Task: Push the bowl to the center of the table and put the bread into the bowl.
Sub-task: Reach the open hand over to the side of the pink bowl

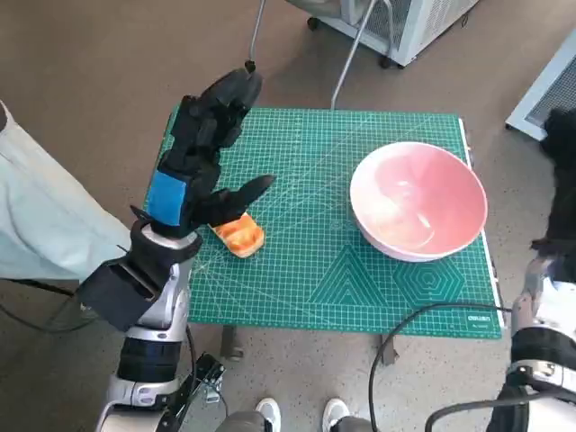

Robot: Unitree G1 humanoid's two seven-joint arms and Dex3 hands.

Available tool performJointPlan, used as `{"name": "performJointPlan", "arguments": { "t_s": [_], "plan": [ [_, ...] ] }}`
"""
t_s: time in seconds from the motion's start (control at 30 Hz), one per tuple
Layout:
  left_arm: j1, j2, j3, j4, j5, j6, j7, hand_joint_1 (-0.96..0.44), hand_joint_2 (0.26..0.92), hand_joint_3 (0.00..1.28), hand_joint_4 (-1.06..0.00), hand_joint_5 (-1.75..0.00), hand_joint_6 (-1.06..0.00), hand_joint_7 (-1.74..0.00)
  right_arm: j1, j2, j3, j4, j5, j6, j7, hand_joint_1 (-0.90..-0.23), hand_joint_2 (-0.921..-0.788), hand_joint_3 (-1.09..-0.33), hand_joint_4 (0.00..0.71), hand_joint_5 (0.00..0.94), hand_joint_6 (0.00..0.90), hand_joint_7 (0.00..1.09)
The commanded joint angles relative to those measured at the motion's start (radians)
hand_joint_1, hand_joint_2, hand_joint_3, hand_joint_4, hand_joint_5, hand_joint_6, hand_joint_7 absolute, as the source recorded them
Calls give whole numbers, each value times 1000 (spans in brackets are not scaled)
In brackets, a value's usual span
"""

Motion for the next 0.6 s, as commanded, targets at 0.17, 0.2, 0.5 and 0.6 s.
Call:
{"name": "performJointPlan", "arguments": {
  "t_s": [0.17,0.2,0.5,0.6],
  "plan": [
    [15,19,14,-3,2,-14,-8,-297,921,249,-292,-1,-65,-553,-9,44,8,95,-11,128,-51,-484,-921,-864,172,32,37,534],
    [18,21,15,-7,2,-13,-8,-298,921,249,-292,-1,-66,-552,-10,51,11,102,-16,140,-59,-484,-921,-863,174,32,38,533],
    [37,34,24,-27,20,-9,6,-321,921,249,-288,-1,-75,-527,-27,105,22,131,-21,207,-79,-498,-921,-859,208,18,107,438],
    [44,42,31,-29,25,-11,11,-338,921,252,-280,0,-91,-493,-40,127,18,136,-16,227,-74,-510,-921,-858,216,14,122,410]
  ]
}}
